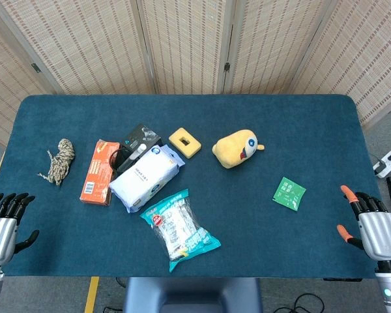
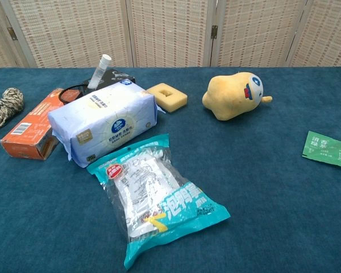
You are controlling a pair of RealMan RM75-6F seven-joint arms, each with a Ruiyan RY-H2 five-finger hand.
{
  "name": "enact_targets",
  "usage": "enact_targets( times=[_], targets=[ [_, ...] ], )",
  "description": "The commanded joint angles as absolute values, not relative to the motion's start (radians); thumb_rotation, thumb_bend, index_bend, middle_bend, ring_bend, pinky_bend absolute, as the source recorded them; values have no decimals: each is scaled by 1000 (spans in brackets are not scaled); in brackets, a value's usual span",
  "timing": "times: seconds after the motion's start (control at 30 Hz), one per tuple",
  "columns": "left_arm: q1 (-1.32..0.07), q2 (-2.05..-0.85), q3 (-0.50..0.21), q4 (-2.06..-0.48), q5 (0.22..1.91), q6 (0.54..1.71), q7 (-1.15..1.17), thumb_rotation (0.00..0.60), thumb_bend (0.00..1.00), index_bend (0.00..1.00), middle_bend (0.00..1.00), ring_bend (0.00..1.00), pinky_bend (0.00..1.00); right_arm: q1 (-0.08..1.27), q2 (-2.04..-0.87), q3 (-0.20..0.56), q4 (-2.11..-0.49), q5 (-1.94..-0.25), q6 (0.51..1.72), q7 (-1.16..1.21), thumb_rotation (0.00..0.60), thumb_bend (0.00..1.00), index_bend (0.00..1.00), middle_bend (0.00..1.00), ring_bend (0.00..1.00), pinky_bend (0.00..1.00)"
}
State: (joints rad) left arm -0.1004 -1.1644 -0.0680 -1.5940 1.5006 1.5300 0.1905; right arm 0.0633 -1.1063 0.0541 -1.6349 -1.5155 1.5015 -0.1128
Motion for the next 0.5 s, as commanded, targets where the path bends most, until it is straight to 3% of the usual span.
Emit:
enact_targets(
  times=[0.03,0.5],
  targets=[
    [-101,-1162,-66,-1597,1495,1523,194,600,264,229,210,144,111,62,-1105,55,-1636,-1515,1503,-117,600,176,110,267,171,227],
    [-93,-1154,-66,-1610,1481,1526,205,600,263,241,209,145,111,59,-1102,52,-1628,-1522,1506,-97,600,176,110,266,171,227]
  ],
)
